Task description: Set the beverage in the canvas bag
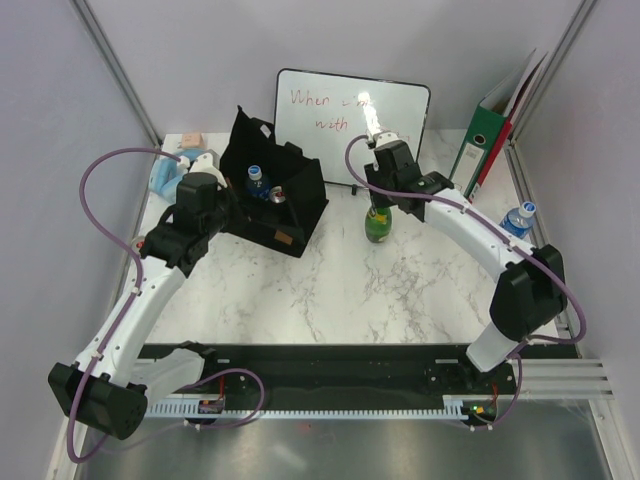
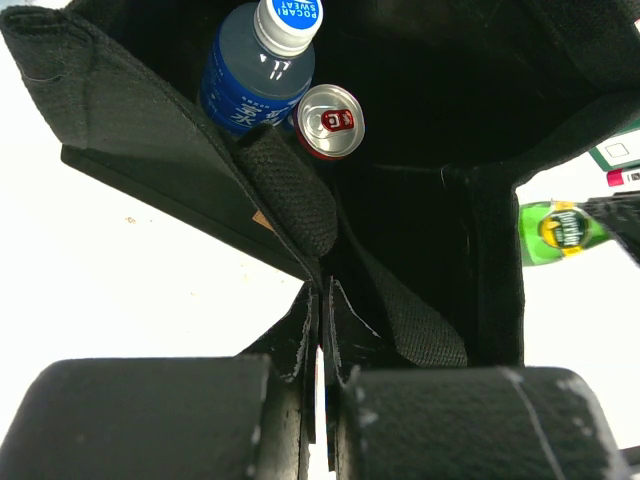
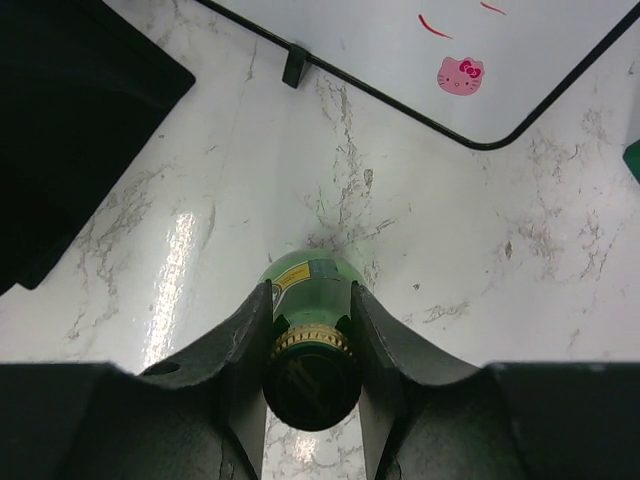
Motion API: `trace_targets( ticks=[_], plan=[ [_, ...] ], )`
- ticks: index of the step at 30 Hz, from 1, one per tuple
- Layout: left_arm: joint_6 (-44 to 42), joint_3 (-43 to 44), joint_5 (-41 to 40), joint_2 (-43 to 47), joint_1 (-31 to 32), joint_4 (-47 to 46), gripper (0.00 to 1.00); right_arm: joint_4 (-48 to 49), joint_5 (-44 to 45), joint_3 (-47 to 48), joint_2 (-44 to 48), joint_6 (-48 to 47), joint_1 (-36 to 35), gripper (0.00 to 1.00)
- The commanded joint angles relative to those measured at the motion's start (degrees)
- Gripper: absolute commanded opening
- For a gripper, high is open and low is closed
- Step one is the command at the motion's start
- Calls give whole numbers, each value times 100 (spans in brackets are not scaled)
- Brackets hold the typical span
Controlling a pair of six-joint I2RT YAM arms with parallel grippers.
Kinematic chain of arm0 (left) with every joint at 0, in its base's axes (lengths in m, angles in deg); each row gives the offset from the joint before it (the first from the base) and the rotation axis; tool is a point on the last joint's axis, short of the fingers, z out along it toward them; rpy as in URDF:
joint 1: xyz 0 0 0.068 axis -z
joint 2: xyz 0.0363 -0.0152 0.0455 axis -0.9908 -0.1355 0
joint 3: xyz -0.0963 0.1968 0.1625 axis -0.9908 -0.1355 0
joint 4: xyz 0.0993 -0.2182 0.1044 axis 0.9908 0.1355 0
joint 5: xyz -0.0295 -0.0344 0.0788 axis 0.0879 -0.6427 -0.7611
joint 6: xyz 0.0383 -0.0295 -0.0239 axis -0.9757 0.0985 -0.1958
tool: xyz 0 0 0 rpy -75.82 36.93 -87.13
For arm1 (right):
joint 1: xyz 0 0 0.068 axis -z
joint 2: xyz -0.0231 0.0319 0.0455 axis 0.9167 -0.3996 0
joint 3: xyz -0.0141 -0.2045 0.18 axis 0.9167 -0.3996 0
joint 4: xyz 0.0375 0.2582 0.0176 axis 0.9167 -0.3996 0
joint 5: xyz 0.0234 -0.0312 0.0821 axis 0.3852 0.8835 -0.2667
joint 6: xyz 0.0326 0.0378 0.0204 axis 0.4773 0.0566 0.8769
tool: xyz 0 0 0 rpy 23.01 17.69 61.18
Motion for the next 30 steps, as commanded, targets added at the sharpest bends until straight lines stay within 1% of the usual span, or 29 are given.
trace_targets(
  ticks=[1, 7, 12, 13, 15, 16, 18, 19, 20, 22, 23, 24, 25, 30],
  plan=[
    [13, 109, 99, 59, -9, -8, 2, 130, -166, 814, 603, -106, -19, 0],
    [13, 91, 108, 24, -9, -35, 2, -459, -289, 1578, 586, -220, -151, 0],
    [30, 47, 134, -29, -9, -79, 2, -890, -622, 2676, 341, -308, -256, 0],
    [39, 47, 143, -46, 0, -88, 2, -1065, -666, 3096, 279, -300, -265, 0],
    [39, 47, 143, -46, -9, -114, 2, -1259, -754, 3563, 60, -343, -309, 0],
    [39, 47, 152, -55, -9, -114, 2, -1390, -816, 4001, -11, -352, -318, 0],
    [48, 47, 152, -81, -9, -131, 2, -1592, -921, 4469, -265, -352, -353, 0],
    [48, 47, 169, -90, -9, -140, 2, -1672, -1017, 5002, -371, -361, -370, 0],
    [57, 39, 178, -108, -9, -140, 2, -1734, -1053, 5260, -476, -326, -379, 0],
    [74, 38, 213, -108, -9, -175, 2, -1630, -1228, 5664, -644, -256, -388, 0],
    [92, 30, 231, -125, -9, -184, 2, -1533, -1229, 5693, -653, -203, -397, 0],
    [92, 21, 231, -126, -9, -210, 2, -1271, -1238, 5632, -636, -98, -406, 0],
    [109, 21, 275, -134, -9, -219, 2, -1103, -1464, 5579, -609, -45, -414, 0],
    [153, 12, 363, -161, 0, -263, 2, 29, -1686, 5114, -460, 341, -432, 0]
  ],
)
